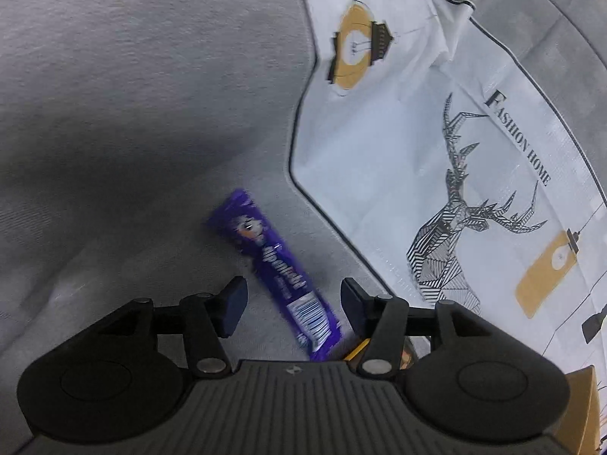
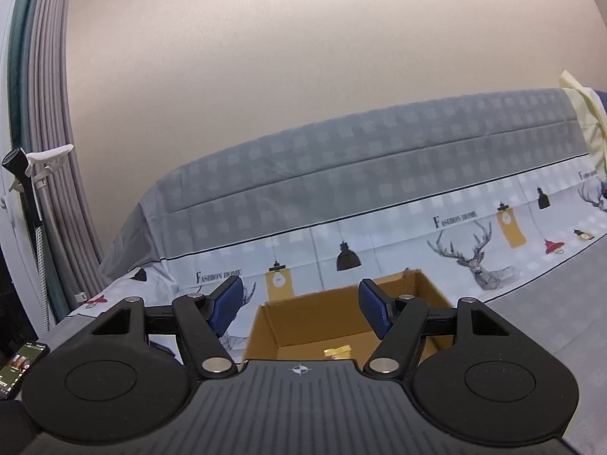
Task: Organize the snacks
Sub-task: 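Lower the left tool onto the purple candy and close it, then grasp the dark biscuit packet with the right tool while the left tool holds the purple candy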
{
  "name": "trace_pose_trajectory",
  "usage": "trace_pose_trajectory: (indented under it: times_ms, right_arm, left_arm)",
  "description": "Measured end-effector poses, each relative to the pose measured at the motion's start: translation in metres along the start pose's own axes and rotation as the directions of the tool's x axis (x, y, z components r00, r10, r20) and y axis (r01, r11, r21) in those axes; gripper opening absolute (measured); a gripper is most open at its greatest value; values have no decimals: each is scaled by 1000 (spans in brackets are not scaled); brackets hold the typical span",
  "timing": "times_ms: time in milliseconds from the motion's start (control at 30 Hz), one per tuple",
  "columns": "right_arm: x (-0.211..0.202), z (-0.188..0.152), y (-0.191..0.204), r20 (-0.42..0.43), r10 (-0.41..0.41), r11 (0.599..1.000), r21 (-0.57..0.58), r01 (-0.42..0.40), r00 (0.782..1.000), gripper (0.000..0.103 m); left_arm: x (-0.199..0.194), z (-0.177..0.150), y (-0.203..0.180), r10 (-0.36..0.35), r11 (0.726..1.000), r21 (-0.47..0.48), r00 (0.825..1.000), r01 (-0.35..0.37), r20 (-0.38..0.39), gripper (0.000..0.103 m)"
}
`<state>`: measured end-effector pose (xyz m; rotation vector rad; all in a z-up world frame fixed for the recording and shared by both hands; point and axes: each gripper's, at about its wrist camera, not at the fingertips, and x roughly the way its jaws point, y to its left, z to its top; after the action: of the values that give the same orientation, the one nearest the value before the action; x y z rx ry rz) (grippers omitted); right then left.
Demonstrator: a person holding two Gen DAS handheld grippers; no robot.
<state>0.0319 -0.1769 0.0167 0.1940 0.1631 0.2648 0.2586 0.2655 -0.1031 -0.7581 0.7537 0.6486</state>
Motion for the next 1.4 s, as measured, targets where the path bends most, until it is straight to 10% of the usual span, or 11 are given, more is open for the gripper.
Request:
trace_pose_trajectory:
  times_ms: [200, 467, 933, 1200, 1400]
  right_arm:
    - [12, -5, 21, -24, 16, 998, -60, -18, 1000, 70]
    - [25, -9, 41, -49, 19, 995, -99, -23, 999, 70]
    - [20, -17, 73, -68, 51, 988, -144, -61, 996, 71]
    - [38, -26, 107, -170, 94, 978, -169, -123, 981, 71]
    - [97, -55, 160, -258, 153, 951, -225, -213, 954, 68]
  left_arm:
    - [6, 5, -2, 5, 998, 68, 1000, -4, -4, 18]
    - [-31, 16, -3, -52, 978, 202, 999, 49, 11, 16]
    - [-124, -7, 28, -130, 777, 623, 991, 93, 14, 16]
    - [-94, -5, 92, -118, 871, 443, 965, 213, -234, 16]
    - [-75, -21, 78, -24, 825, 537, 961, 175, -277, 16]
